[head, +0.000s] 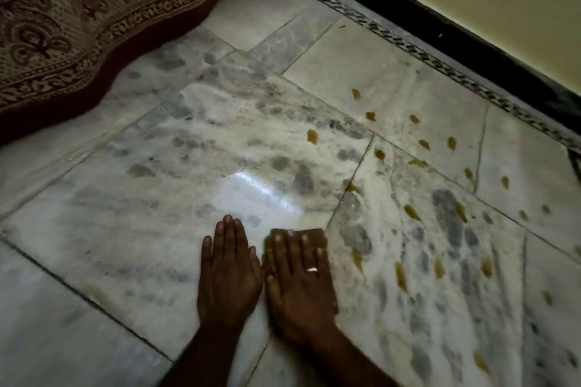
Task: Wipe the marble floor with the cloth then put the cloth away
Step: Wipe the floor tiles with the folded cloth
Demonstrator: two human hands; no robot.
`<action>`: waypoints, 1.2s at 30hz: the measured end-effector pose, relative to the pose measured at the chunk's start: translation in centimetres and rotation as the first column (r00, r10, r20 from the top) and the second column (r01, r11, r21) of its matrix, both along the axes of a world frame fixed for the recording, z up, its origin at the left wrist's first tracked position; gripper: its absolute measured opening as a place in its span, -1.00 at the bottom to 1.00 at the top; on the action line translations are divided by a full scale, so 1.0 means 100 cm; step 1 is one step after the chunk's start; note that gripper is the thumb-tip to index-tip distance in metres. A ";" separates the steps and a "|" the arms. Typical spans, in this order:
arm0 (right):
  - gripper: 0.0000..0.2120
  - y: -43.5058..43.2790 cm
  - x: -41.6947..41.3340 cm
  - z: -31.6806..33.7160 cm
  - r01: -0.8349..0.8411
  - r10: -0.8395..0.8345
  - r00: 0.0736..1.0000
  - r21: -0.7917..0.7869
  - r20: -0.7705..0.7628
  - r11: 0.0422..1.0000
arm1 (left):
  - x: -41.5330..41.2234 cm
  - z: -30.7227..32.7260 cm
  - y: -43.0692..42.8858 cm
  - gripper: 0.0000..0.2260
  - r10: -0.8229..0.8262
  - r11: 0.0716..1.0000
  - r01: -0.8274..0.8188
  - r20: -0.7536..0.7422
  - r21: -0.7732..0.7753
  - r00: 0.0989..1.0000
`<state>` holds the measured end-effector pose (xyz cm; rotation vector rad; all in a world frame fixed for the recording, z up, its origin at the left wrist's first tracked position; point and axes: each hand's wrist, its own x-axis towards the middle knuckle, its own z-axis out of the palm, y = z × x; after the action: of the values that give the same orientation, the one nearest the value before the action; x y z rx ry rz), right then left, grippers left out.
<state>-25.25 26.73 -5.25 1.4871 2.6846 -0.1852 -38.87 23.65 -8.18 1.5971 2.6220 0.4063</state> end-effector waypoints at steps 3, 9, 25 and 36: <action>-0.36 0.010 -0.007 0.005 -0.108 0.109 0.994 -0.016 0.014 0.994 | 0.000 0.002 0.000 -0.48 -0.004 1.000 0.004 0.010 -0.015 1.000; -0.39 0.093 0.029 0.008 -0.129 0.132 0.990 -0.061 0.055 0.990 | 0.001 0.002 0.001 -0.47 0.000 1.000 0.000 0.024 -0.029 1.000; -0.41 -0.027 0.132 0.000 -0.526 0.526 0.850 0.013 -0.041 0.850 | 0.000 0.008 0.002 -0.41 0.018 0.988 -0.013 0.031 -0.153 0.999; -0.47 0.097 0.143 -0.010 -0.037 0.042 0.976 0.026 -0.214 0.999 | 0.059 0.014 0.005 -0.29 0.027 0.962 0.013 0.139 -0.274 0.990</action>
<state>-10.95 36.41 -6.22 1.4980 2.8893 -0.3329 -32.94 24.18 -6.81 1.4165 2.4510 0.1399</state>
